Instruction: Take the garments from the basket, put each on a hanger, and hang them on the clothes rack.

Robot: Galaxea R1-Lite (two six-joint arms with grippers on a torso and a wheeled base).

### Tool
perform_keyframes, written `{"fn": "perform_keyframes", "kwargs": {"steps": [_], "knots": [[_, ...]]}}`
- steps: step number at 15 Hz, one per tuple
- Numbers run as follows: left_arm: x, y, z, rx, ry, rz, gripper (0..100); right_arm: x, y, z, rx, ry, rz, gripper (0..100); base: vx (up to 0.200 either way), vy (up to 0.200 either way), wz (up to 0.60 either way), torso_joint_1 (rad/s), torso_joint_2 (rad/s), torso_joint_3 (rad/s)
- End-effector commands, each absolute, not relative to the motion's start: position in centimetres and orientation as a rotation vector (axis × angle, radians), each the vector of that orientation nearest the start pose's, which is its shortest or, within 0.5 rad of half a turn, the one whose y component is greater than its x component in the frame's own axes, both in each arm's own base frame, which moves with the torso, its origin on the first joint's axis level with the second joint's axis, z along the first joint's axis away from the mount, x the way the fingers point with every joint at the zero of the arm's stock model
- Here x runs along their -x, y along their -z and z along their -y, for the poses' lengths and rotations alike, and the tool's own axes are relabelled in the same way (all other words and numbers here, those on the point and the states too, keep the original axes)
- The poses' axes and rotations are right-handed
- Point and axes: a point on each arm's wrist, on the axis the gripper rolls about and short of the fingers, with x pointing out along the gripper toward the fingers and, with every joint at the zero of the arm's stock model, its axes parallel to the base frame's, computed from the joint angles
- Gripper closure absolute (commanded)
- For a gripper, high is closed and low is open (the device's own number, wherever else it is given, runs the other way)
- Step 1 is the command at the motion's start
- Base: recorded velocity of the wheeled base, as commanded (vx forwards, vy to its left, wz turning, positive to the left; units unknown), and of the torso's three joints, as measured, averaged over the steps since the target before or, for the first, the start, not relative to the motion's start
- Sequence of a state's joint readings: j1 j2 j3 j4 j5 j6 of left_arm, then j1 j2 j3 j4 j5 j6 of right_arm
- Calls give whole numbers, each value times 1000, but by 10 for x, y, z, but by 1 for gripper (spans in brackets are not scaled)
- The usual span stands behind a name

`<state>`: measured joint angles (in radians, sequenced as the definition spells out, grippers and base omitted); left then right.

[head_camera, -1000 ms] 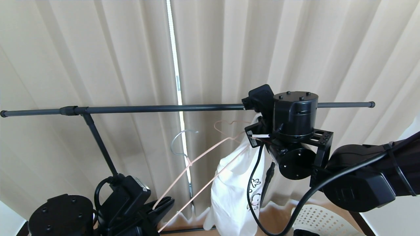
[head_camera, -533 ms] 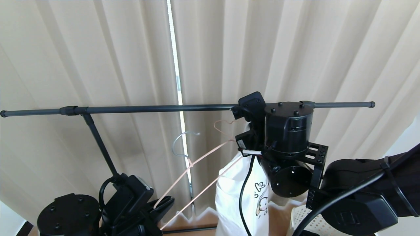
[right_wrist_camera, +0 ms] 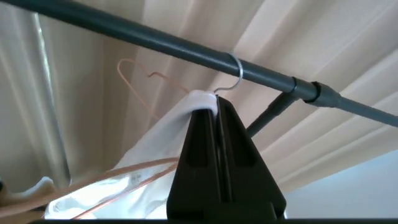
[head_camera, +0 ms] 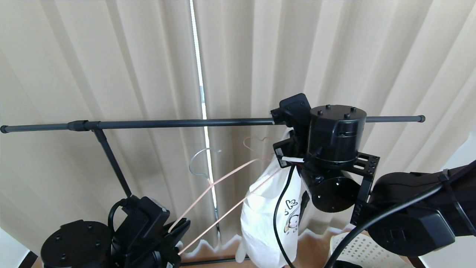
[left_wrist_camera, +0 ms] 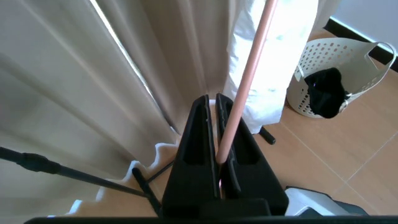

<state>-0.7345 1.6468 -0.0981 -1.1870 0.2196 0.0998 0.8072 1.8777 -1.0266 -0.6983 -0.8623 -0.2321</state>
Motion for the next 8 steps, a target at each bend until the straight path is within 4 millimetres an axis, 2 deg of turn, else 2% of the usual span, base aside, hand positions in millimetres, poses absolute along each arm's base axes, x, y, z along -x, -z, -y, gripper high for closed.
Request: {"fn": "perform_keyframes", "kwargs": {"steps": [1,5,8], "knots": [[-150,-91,129,-263,523,-297,100,-264,-194,-241,334,64,-102,100,0,0,0,0,0,0],[-155,-94,130,-239,488,-284,100,-262,-190,-243,345,55,-111,100,0,0,0,0,0,0],[-157,-95,132,-224,488,-279,100,-249,-186,-254,356,9,-112,100,0,0,0,0,0,0]]}}
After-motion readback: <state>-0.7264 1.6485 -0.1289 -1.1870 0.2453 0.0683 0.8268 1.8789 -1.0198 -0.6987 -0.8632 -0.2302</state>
